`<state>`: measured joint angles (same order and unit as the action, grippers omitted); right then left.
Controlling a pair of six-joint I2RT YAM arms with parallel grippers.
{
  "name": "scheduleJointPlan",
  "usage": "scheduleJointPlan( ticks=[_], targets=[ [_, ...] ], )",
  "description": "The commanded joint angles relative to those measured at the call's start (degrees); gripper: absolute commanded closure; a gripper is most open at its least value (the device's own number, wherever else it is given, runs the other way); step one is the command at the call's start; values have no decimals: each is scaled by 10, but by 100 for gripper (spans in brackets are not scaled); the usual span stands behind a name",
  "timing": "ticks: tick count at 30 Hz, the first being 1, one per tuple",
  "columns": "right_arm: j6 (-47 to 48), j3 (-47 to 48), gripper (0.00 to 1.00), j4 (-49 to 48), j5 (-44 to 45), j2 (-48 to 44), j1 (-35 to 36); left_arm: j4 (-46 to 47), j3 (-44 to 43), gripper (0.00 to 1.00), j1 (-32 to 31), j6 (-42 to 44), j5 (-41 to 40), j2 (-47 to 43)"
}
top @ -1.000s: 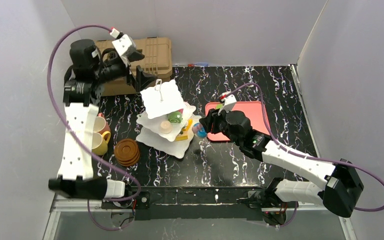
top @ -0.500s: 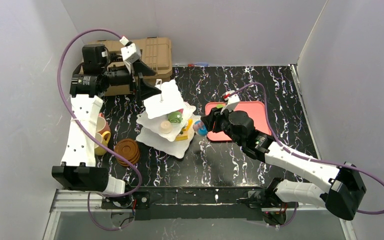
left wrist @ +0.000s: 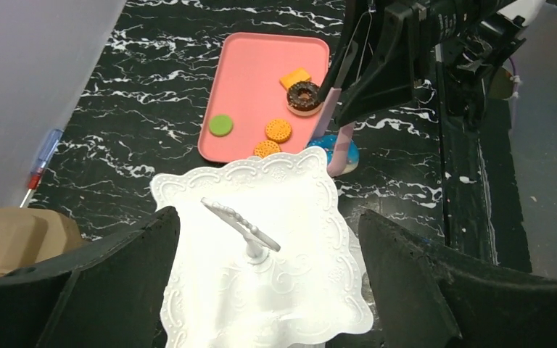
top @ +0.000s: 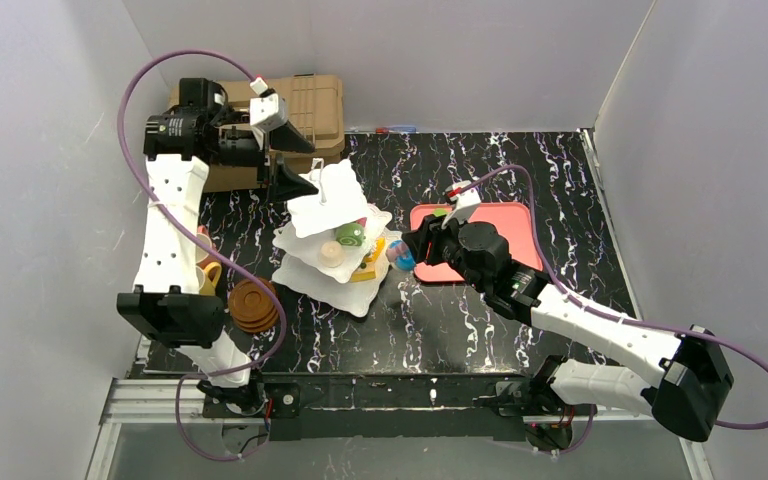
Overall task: Serve the afternoon tea
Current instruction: Adjust the desert table at the center of the board.
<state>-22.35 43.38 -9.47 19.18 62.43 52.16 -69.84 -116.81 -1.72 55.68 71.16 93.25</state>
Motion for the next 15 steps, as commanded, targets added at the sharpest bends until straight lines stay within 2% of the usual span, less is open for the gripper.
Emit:
scheduleJointPlan(
  ticks=[1,3,4,6,10,15],
  targets=[
    [-2,30,76,-22,5,-12,3,-140,-16,9,-10,137,-7,7],
    [0,33,76,-21,4,-11,3,-254,-77,9,-16,245,-43,48],
    [0,34,76,-22,4,-11,3,-265,-91,9,-16,245,-54,62],
    [1,36,76,-24,3,-9,3,-264,-86,9,-14,280,-64,59],
    [0,38,76,-25,-3,-5,3,-249,-85,8,-14,293,-65,54],
    [3,47,76,-23,-10,1,3,-245,-77,8,-14,379,-115,49]
  ],
)
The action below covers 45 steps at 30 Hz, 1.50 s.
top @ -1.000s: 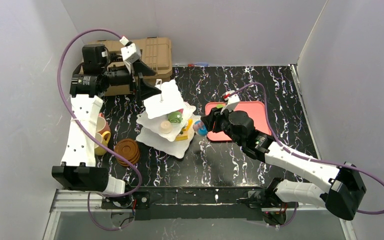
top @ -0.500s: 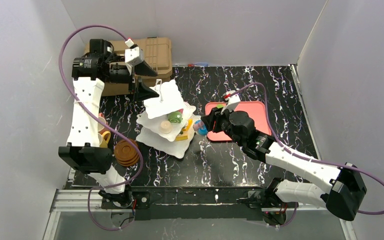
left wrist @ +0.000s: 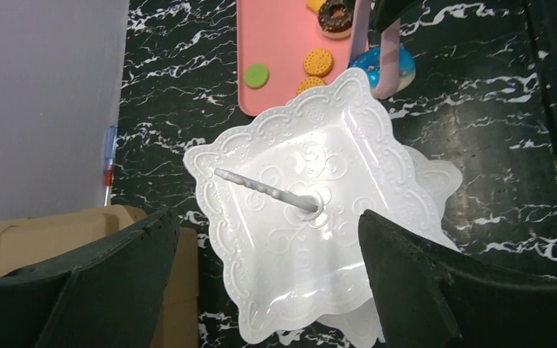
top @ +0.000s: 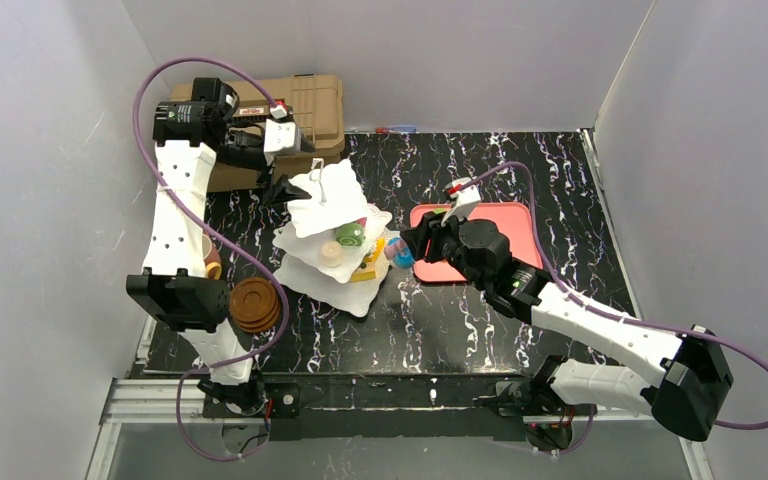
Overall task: Serve the afternoon tea
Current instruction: Adjust the desert table at the center of the board.
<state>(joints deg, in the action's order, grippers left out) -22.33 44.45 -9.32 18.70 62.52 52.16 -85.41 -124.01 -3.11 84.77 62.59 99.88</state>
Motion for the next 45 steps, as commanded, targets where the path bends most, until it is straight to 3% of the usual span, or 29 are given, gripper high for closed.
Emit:
scheduleJointPlan(
  ticks=[1,5,9,21,26,31,37,45],
  targets=[
    [3,37,76,-25,-5,1,3,-62,7,9,0,89,-32,-27],
    [1,39,76,-27,-9,4,3,41,38,9,-8,67,-25,-55],
    [-1,40,76,-25,-11,3,3,42,-1,12,-24,62,-20,-35],
    [-3,40,77,-20,-13,-6,3,48,-13,21,-61,80,-57,-17],
    [-3,41,77,-13,-12,-10,3,-108,-87,26,-64,197,-123,17],
    [-5,44,77,-15,-17,-3,3,-77,-15,26,-66,241,-126,-31],
    [-10,44,78,-11,-16,-5,3,-106,-54,31,-79,242,-128,-16],
    [-11,44,78,-14,-20,-4,3,43,35,47,-77,215,-140,-77]
  ],
)
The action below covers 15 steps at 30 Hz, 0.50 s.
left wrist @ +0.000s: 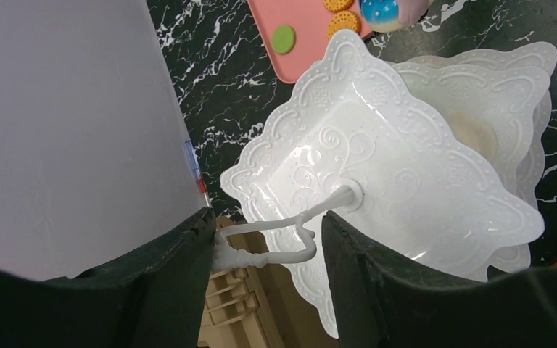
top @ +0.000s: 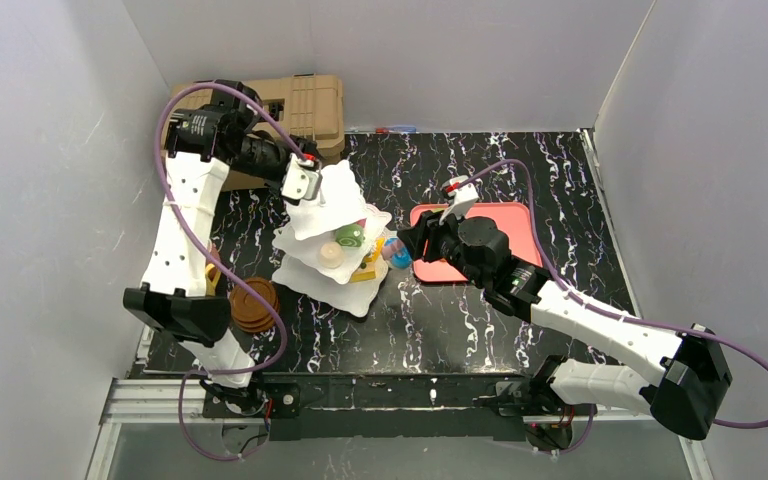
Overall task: Serve the afternoon tea
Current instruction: Adjust the desert table at the center of the board.
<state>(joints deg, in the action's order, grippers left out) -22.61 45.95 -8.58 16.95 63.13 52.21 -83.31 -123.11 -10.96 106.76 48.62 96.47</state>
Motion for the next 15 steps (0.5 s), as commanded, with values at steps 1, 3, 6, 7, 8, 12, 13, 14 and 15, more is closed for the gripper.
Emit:
scheduleJointPlan(
  ticks=[1,3,6,7,8,12,13,14,15],
  targets=[
    [-9,28,78,-22,-2,-10,3,16,21,48,2,-4,-3,-41],
    [-9,28,78,-23,-2,-12,3,-4,2,49,2,1,-5,-33],
    [-11,25,79,-25,-2,-12,3,-22,-9,52,2,1,4,-29],
    [-12,24,79,-25,-3,-11,2,-22,-9,54,2,-3,7,-30],
    [-13,24,79,-25,-4,-11,3,-22,-10,56,2,-10,12,-31],
    [-15,22,79,-25,-4,-13,3,-3,-29,59,2,-76,26,-24],
    [-15,22,80,-25,-4,-13,3,5,-30,59,2,-92,25,-24],
    [-16,21,80,-25,-4,-14,2,10,-27,60,2,-98,23,-25],
    [-16,21,80,-25,-4,-14,3,13,-24,60,2,-100,19,-26]
  ],
)
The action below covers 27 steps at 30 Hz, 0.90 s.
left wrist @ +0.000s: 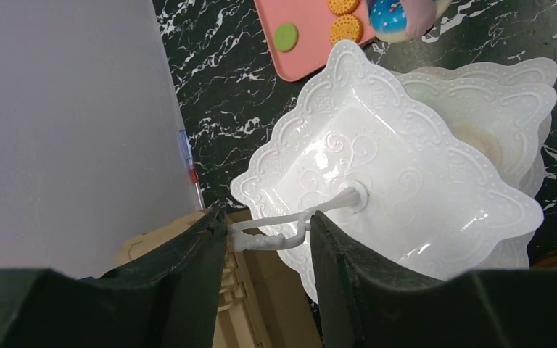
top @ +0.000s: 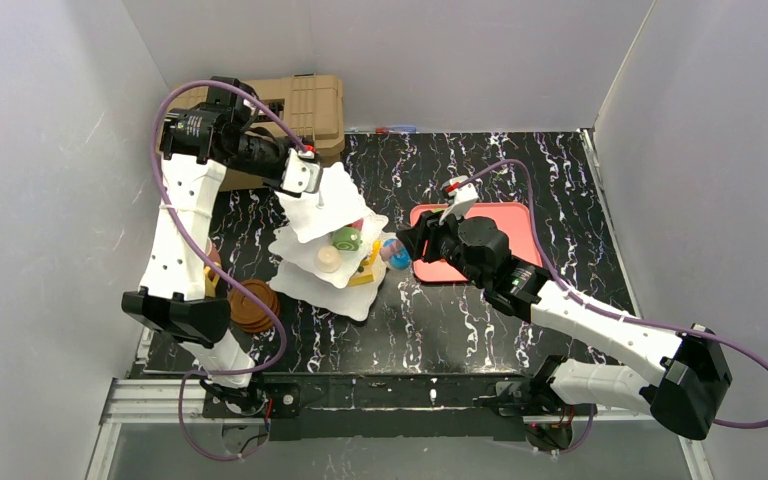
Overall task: Serve the afternoon tea
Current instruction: Adjust the desert table at the center of the board.
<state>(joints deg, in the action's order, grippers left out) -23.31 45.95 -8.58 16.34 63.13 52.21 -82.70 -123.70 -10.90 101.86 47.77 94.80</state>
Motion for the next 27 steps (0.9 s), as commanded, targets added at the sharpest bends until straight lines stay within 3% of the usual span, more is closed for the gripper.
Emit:
scheduleJointPlan(
  ticks=[1,8,13,18,27],
  targets=[
    [-9,21,80,-25,1,-14,3,15,-14,61,1,-54,25,-11],
    [-10,21,80,-23,1,-16,3,100,-36,62,1,-199,31,1],
    [-11,20,80,-24,1,-16,3,260,74,62,1,-304,16,-59],
    [-5,21,81,-22,6,-18,3,380,199,61,-9,-313,-2,-130],
    [14,20,80,-15,21,-26,3,491,299,61,-51,-337,-77,-194]
  ],
)
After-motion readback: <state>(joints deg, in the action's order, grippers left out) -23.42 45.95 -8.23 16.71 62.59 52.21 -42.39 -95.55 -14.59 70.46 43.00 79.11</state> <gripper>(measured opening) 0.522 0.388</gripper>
